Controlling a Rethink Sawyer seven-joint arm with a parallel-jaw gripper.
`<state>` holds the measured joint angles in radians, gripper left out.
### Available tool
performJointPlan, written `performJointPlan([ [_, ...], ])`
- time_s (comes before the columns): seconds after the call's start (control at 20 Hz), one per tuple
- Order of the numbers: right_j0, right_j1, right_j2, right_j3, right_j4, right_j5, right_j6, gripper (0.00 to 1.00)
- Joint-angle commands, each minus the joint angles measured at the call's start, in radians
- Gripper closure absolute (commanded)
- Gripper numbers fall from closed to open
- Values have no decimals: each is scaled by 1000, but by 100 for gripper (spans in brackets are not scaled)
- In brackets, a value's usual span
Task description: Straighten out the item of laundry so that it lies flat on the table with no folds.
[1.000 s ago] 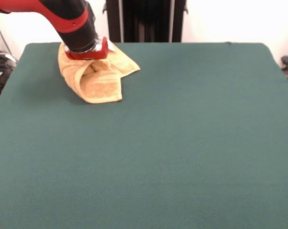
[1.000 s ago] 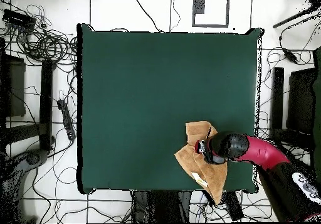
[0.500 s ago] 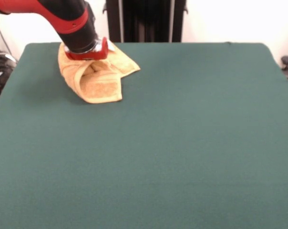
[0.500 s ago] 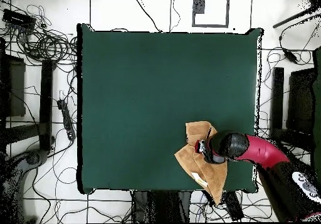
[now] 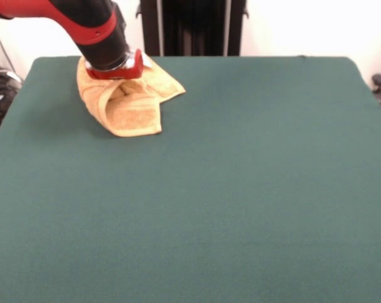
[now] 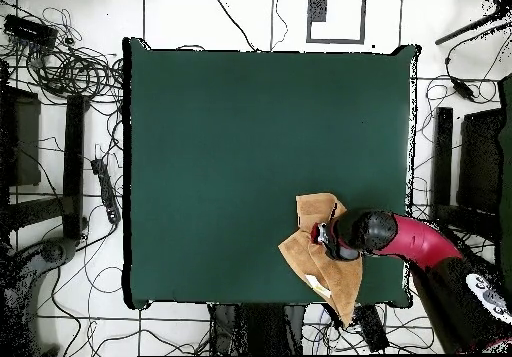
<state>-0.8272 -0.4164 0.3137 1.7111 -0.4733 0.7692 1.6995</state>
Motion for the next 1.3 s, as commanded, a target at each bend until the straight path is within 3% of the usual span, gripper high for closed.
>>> performJointPlan([
  [0.05, 38, 149, 69, -89, -41, -148, -26, 100],
  [0.4, 30, 113, 74, -55, -30, -150, -18, 100],
  [0.45, 27, 110, 78, -57, -26, -148, -20, 0],
  [1.3, -5, 73, 114, -25, -33, -213, -47, 0],
])
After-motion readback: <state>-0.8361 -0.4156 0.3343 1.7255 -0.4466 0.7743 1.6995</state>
